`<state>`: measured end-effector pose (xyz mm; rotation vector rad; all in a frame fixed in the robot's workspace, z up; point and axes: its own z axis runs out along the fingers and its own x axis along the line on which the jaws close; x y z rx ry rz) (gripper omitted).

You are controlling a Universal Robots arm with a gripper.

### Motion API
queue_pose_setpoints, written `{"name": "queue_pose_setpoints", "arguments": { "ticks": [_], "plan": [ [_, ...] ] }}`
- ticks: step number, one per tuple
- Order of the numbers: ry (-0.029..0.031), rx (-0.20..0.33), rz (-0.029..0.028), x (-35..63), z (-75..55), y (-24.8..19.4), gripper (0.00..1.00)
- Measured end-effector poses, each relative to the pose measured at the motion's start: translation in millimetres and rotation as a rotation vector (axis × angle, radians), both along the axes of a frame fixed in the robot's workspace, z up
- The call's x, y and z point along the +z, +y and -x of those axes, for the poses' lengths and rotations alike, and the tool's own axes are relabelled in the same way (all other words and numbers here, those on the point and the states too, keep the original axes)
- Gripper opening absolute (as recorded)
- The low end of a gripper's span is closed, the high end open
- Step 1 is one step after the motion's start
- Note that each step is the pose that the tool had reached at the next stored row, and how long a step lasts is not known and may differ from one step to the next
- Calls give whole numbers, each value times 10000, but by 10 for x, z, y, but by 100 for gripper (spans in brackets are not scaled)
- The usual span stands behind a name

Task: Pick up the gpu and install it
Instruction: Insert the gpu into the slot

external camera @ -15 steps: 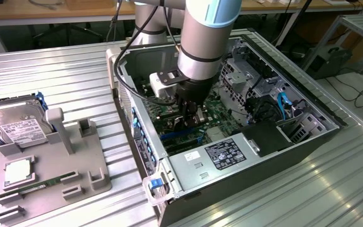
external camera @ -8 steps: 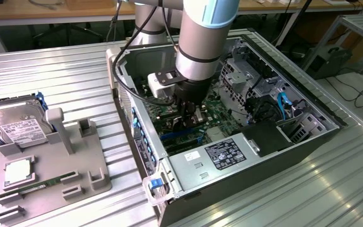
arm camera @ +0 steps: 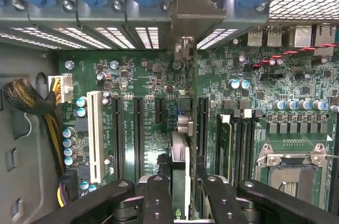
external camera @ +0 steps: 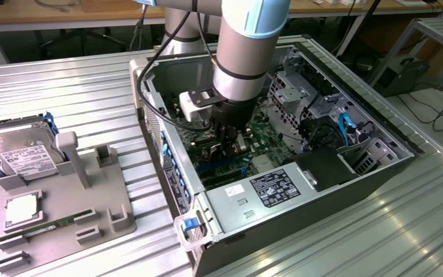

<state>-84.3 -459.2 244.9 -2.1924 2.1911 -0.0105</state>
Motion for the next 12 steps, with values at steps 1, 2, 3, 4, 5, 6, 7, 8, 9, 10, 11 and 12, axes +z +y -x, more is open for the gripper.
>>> {"name": "queue_pose_setpoints", "arguments": {
  "ticks": [1,2,3,4,5,6,7,8,9,10,11,12],
  "plan": [
    [0,0,-6,-11,0,1,27],
    [-1,0,-10,-16,-1,1,27],
    [2,0,-7,-15,-1,1,27],
    [2,0,-7,-15,-1,1,27],
    [3,0,-7,-11,-1,1,27],
    [-4,0,-23,4,-1,3,27],
    [-9,0,-34,16,-2,5,27],
    [-10,0,-31,26,-2,4,27],
    [-6,-1,-21,38,-1,3,27],
    [0,0,-10,52,-1,1,27],
    [-3,0,-16,63,-1,2,27],
    [-1,0,-14,73,-1,2,27]
  ]
}}
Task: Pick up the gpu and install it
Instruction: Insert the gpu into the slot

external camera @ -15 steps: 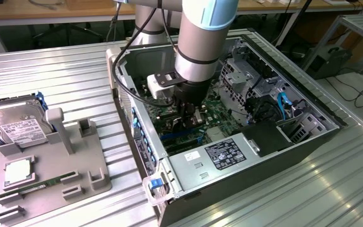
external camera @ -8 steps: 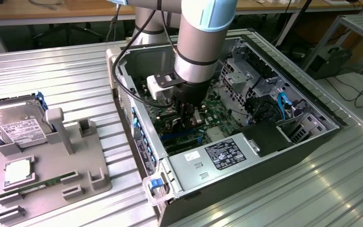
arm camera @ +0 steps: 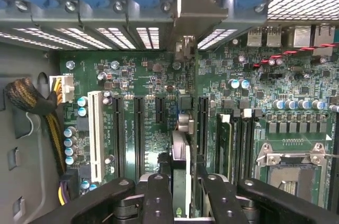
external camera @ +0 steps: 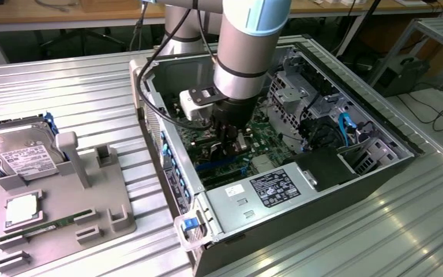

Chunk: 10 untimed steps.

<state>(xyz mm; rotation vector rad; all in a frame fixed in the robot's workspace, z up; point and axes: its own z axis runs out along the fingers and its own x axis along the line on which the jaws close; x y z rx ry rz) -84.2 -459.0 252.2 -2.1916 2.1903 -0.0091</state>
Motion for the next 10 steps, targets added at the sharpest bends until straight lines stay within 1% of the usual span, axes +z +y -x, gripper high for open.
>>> {"name": "queue_pose_setpoints", "arguments": {
  "ticks": [5,8,10],
  "plan": [
    [1,-7,3,3,0,-1,27],
    [1,-62,4,3,0,-19,27],
    [1,-68,4,2,1,-19,27]
  ]
}}
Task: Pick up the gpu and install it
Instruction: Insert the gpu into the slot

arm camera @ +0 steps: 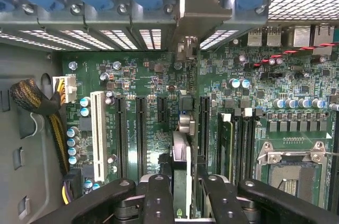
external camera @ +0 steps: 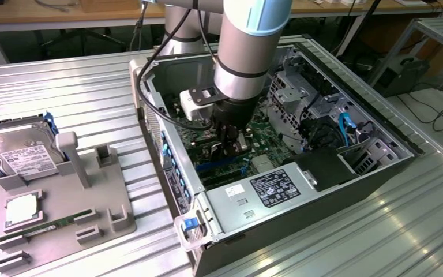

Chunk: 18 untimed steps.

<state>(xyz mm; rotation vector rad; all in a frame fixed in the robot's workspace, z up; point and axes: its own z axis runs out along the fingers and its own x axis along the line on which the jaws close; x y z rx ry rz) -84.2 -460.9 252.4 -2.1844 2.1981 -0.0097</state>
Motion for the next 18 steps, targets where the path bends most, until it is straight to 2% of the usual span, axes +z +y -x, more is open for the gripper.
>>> {"name": "queue_pose_setpoints", "arguments": {
  "ticks": [4,8,13,16,18],
  "plan": [
    [-1,1,-3,-12,-1,0,27],
    [8,1,9,-114,0,-2,27],
    [6,1,-1,-124,0,-1,27],
    [15,2,17,-168,1,-3,27],
    [8,0,0,-202,1,-1,27]
  ]
}}
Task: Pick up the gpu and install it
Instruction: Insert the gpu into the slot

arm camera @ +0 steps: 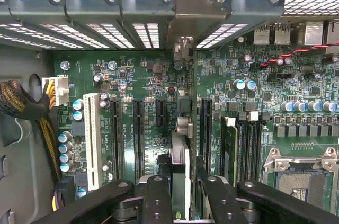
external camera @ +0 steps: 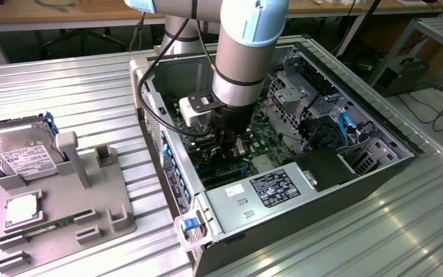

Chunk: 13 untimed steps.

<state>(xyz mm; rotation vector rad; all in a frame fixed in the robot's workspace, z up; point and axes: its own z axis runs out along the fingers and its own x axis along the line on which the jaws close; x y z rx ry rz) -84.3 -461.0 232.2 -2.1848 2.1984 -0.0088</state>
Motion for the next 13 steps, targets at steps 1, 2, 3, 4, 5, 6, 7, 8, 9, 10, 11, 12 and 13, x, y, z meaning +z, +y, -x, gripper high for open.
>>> {"name": "queue_pose_setpoints", "arguments": {
  "ticks": [1,2,3,4,5,6,7,8,9,10,11,12,13],
  "plan": [
    [0,0,0,0,0,0,27],
    [0,0,0,0,0,0,27],
    [-20,-1,-51,-19,-2,7,27],
    [-18,-1,-38,-18,-2,5,28],
    [-10,-1,-18,-7,-1,5,28],
    [5,0,12,15,0,2,34],
    [-3,0,9,52,0,3,34],
    [-10,0,29,119,0,7,34],
    [-10,0,47,194,0,11,34],
    [-11,0,56,246,0,15,34],
    [-12,0,59,292,0,17,34],
    [-15,1,60,361,0,22,34],
    [-15,0,64,400,0,24,34]
  ]
}}
